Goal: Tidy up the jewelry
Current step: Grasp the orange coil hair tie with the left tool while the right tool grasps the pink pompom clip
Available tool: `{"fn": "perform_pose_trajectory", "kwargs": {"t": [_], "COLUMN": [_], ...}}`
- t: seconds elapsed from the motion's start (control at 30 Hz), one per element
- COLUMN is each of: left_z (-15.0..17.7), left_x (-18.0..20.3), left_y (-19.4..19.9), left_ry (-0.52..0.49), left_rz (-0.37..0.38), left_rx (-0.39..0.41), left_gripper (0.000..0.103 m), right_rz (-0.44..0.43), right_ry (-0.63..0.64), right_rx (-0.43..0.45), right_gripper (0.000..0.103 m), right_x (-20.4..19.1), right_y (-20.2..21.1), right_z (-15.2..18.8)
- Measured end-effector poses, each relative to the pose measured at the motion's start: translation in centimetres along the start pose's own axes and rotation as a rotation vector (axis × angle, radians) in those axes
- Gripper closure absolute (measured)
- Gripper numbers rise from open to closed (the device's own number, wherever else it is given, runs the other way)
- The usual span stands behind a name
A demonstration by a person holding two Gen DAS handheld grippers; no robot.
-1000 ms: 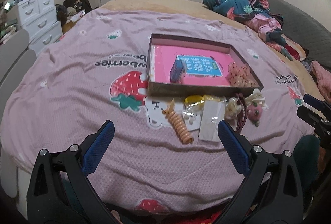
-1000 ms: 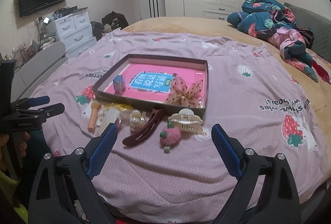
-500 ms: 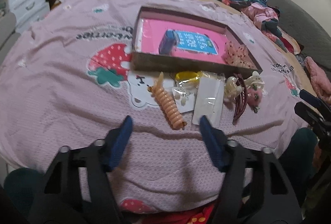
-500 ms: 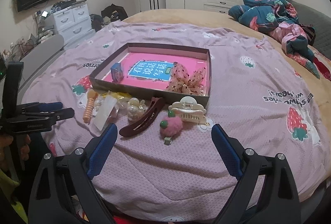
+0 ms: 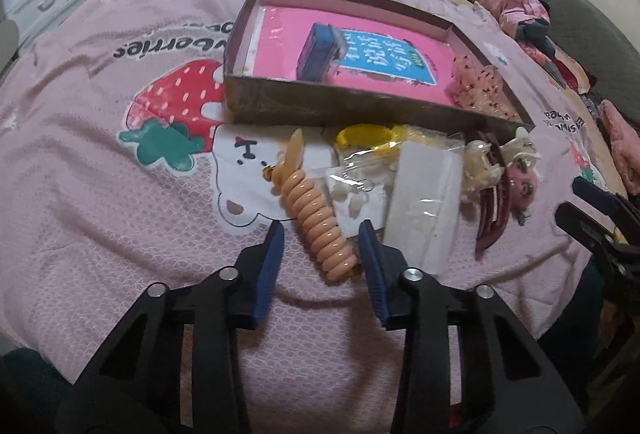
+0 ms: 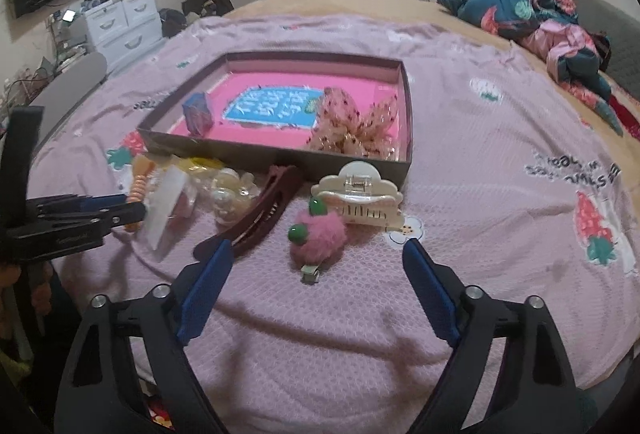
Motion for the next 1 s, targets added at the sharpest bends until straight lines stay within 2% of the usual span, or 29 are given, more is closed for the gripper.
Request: {"fn": "perform_pose_trajectory", "kwargs": {"t": [0.2, 0.33, 0.4, 0.43, 0.47, 0.7, 0.77, 0.83, 1.0], "left_z": [0.2, 0.4, 0.5, 0.4, 0.4, -0.4, -0.7, -0.9, -0.6], "left_x": [-1.3, -2.7, -3.6, -3.8, -4.1, -3.1, -2.4, -2.1, -2.5], "left_y": [0.5, 1.2, 1.4, 1.5, 1.5, 0.9, 0.2, -0.4, 0.1], "left_ry": [0.022, 0.053, 0.081, 0.088, 0.095, 0.045, 0.010, -0.007, 0.008], "left_rz": [-0.002, -0.026, -0.027, -0.028, -0.030, -0.047, -0.044, -0.041, -0.005], "left_rx": [0.011, 0.022, 0.023, 0.022, 0.023, 0.017, 0.004, -0.007, 0.003], "left_gripper": [0.074, 0.074, 0.074, 0.074, 0.074, 0.076, 0.086, 0.092, 0.093], "right_rz": [-0.021, -0.044, -0.036, -0.039, -0.042, -0.092, -0.103, -0.110, -0.132], "right_ry": [-0.067, -0.096, -0.087, -0.082, -0.080, -0.071, -0.075, -0.075, -0.071], "right_rx": [-0.068, -0.107, -0.095, -0.090, -0.084, -0.061, -0.054, -0.044, -0.011], "right_gripper": [0.036, 0.055, 0.063, 0.071, 0.073, 0.074, 0.074, 0.074, 0.074], "right_x": [0.7, 0.9, 0.7, 0.7, 0.6, 0.3, 0.4, 0.4, 0.2], "right_y": [-3.1, -4.8, -4.9, -4.8, -4.7, -2.8, -2.2, -1.5, 0.2], "right_z": [-0.3, -0.2, -0.1, -0.1, -0.1, 0.4, 0.5, 0.6, 0.2]}}
Point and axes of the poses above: each gripper's, at about its wrist camera, not at the fingertips, and y roughly against the way its jaws point, x to its right, z to its underside, the point moved 1 cm from there along -y, roughly the way its jaws point, and after that the axes turned 3 degrees about x, right-handed, at the moved point
